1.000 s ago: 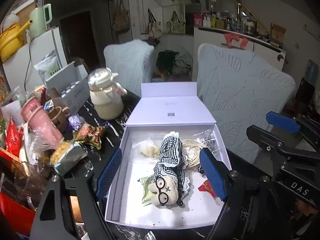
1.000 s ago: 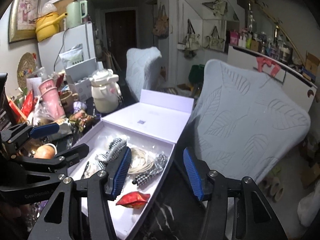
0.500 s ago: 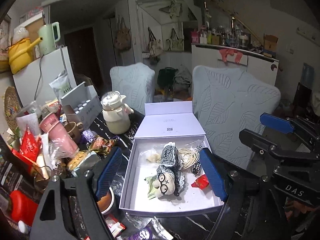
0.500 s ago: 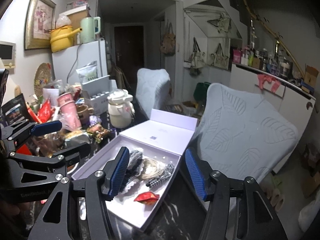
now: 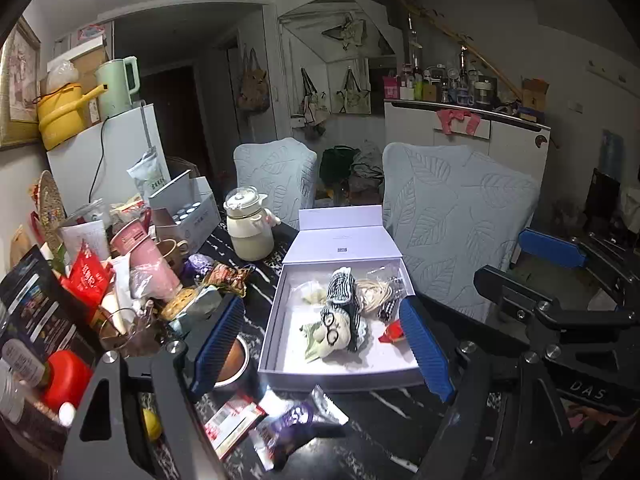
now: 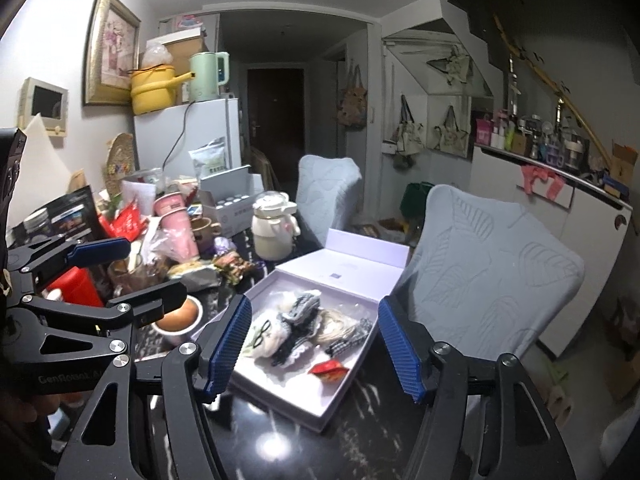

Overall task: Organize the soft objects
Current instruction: 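Withdraw both open grippers from the gift box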

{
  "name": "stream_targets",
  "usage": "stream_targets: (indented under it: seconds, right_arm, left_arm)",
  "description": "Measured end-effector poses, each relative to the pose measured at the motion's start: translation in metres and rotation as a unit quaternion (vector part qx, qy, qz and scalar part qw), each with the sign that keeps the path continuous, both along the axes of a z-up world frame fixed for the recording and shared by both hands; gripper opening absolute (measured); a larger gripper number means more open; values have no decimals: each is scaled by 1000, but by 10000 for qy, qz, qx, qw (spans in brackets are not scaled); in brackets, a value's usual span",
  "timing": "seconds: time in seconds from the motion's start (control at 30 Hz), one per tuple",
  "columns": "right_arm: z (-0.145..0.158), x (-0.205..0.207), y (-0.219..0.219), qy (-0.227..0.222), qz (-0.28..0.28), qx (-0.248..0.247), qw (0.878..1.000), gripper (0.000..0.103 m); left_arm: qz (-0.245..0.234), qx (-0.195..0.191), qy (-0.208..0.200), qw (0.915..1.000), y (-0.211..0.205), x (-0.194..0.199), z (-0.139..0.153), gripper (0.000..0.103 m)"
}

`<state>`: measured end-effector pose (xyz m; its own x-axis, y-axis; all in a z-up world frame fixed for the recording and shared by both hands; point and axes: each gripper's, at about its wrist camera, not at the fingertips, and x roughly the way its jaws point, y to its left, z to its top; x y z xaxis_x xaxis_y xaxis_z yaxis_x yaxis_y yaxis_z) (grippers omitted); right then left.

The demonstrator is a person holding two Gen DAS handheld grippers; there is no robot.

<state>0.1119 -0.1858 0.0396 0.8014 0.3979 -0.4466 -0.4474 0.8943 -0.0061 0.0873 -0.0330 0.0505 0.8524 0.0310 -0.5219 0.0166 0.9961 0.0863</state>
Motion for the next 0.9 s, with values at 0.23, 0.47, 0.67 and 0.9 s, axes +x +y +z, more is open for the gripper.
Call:
stream_targets:
  seconds: [0.23,0.47,0.67,0.9]
  right_arm:
    - [-6,-30,1,29,89,-17,10000,66]
    - [-24,-48,7,240,276,-28,9993,66]
    - [-47,-52,12,532,338,-17,9980,66]
    - [-71,-48,15,857,381,-10,9956,66]
  left_arm:
    - [-20,-90,61,9999,6,-31,-9,80]
    - [-84,-131,241,9996,15,-50,-28,80]
    - [-97,-208,417,9989,25,-55,-47,80]
    - [-224,-237,707,9970,37,-47,-74,80]
